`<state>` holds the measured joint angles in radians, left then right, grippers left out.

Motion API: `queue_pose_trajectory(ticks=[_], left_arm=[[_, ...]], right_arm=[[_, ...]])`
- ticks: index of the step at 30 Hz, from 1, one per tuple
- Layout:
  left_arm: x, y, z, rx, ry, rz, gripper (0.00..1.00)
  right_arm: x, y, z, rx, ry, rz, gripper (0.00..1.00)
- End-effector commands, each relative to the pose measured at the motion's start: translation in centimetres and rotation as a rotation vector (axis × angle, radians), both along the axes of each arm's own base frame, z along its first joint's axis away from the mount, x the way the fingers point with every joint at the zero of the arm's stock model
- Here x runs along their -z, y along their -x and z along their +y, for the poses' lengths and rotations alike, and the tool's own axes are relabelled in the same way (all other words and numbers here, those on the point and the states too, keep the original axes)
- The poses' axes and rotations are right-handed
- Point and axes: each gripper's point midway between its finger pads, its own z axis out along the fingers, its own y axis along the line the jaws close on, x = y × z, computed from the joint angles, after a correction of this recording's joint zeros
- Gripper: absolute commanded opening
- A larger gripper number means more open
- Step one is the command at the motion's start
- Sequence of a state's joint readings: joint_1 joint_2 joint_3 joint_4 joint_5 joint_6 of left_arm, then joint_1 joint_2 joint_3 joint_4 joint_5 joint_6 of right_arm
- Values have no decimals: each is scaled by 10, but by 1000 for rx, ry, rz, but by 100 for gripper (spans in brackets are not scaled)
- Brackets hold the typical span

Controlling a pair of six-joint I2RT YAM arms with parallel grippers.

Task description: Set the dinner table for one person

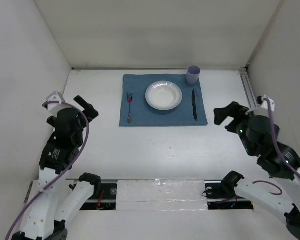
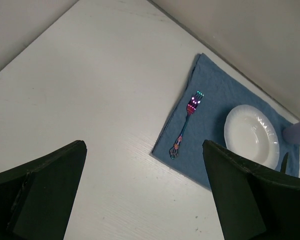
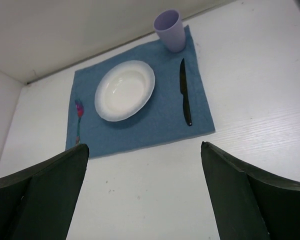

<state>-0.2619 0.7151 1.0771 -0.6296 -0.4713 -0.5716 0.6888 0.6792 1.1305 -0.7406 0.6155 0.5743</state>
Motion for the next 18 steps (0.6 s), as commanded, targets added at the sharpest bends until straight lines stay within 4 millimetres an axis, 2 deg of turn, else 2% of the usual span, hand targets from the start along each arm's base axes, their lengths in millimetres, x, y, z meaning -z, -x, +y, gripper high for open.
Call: queue_pose_trajectory(ticks=[1, 3, 6, 9, 18], left_arm=[[-11, 12, 16, -83, 24, -102, 100], [-9, 20, 22, -118, 38, -128, 100], [-18, 35, 27, -117, 60, -207, 100], [-28, 41, 29, -112, 63, -261, 100], [-23, 41, 28, -115, 68, -250, 100]], right_arm=[[-5, 24, -35, 71, 13, -19, 99], [-7, 34, -50, 102, 14, -31, 99], [-7, 45, -66, 150, 14, -41, 99], [-4, 49, -74, 169, 16, -48, 99], [-7, 54, -81, 191, -3, -63, 99]])
